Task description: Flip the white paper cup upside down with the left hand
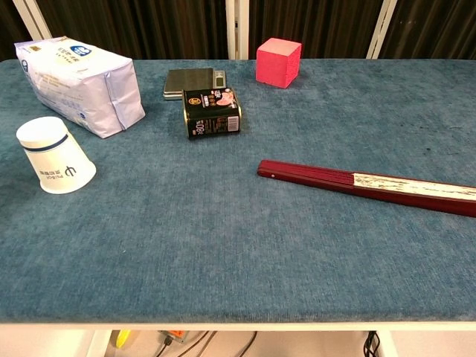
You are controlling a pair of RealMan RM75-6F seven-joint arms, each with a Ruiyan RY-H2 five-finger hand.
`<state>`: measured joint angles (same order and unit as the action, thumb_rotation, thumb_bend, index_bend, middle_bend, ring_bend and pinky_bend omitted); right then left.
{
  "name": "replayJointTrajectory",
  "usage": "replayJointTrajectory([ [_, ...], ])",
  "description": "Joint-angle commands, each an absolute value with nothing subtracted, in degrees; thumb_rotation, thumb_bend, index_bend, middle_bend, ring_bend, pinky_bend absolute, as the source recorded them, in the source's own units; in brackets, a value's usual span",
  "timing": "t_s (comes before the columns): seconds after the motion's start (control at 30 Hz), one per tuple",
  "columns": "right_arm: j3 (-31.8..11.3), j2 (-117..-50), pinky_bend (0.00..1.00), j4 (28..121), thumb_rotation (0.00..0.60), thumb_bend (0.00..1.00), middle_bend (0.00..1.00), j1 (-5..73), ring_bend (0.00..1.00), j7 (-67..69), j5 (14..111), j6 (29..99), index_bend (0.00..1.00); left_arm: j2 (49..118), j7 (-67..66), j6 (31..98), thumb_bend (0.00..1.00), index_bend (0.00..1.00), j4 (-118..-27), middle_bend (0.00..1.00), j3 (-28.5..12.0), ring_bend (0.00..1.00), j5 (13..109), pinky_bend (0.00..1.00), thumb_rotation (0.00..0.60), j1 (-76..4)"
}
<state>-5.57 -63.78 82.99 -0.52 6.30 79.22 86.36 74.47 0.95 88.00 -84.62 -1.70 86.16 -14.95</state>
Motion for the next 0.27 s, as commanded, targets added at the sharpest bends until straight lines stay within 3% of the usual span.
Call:
replayJointTrajectory([
  [0.03,-5.6,-65.0,0.00,81.8,0.600,0.18,0.00,-1.6,0.00,6.4,79.5,87.9,0.00,66.3,-12.4,87.5,0.03,0.09,-89.5,0.13,1.0,0.00,79.8,0.02,0.600,-8.4],
  [0.27,-5.3,-64.9,0.00,84.0,0.600,0.18,0.00,-2.2,0.00,3.8,79.3,88.1,0.00,67.6,-8.6,89.3,0.04,0.09,-83.1,0.13,1.2,0.00,81.4,0.02,0.600,-6.0],
])
